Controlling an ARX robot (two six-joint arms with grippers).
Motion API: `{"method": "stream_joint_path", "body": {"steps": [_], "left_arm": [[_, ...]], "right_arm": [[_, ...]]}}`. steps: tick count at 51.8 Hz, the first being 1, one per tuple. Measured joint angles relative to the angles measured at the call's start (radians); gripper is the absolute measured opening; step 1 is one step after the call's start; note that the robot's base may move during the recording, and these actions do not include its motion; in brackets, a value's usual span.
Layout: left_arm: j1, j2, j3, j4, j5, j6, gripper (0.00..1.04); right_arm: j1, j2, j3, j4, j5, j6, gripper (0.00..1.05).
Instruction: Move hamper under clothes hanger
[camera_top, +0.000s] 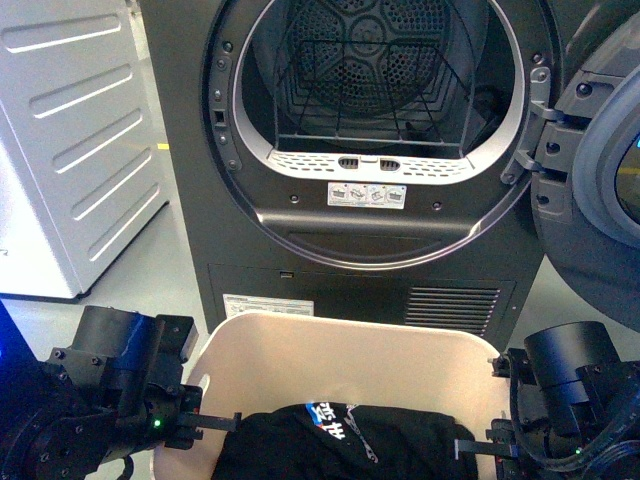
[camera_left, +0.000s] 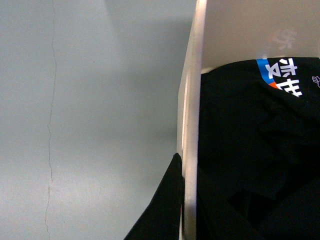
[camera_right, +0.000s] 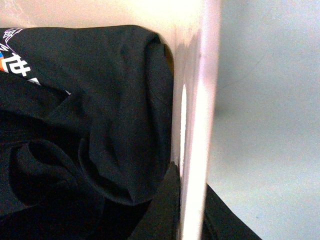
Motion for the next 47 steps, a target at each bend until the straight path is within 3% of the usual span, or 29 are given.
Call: {"method": "stream_joint_path", "body": {"steps": [47], "left_arm": [[0.011,-0.152,-0.077,-0.001,0.002,0.01,0.04]], "right_arm": [[0.01,-0.084,-0.105,0.116,-0.024,-0.022,0.05]]}}
